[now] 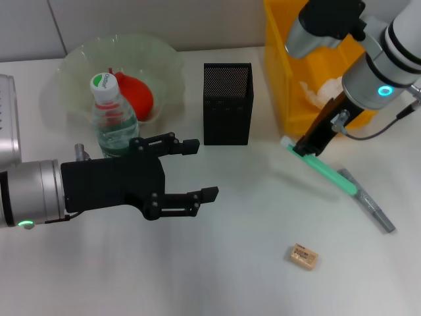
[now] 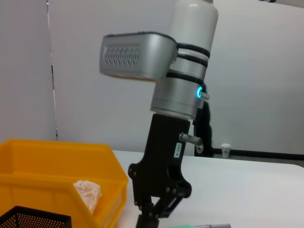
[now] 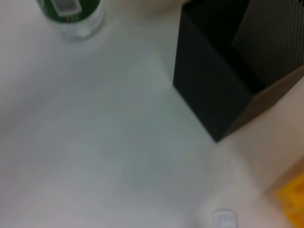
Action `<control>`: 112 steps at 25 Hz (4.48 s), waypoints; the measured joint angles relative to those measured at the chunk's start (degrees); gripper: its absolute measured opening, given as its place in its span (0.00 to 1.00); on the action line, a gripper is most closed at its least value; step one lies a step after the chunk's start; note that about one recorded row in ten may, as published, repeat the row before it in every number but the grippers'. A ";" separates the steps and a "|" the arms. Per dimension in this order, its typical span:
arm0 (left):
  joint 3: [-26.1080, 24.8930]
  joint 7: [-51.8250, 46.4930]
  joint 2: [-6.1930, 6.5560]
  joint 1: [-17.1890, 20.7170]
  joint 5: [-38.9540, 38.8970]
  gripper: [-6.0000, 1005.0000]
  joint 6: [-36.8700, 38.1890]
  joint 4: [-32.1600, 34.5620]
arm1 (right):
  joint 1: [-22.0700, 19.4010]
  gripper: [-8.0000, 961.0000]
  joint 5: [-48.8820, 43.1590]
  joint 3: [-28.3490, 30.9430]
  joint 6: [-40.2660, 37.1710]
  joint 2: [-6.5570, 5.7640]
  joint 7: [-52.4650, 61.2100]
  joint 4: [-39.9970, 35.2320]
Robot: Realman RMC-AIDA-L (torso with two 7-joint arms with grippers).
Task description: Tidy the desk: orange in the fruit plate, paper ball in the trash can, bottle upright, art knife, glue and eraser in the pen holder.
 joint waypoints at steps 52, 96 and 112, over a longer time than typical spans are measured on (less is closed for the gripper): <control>0.00 0.70 0.08 -0.35 0.01 0.82 -0.18 -0.62 | 0.80 0.06 14.10 6.14 13.17 -1.07 -2.30 -13.12; 0.09 0.79 0.09 -0.60 0.18 0.82 -0.26 -0.97 | -3.79 0.08 34.03 7.17 21.20 -0.18 -22.08 1.50; 0.36 0.79 0.09 -0.61 0.18 0.82 0.26 -0.97 | -3.85 0.09 34.36 8.43 22.49 -0.18 -23.78 5.02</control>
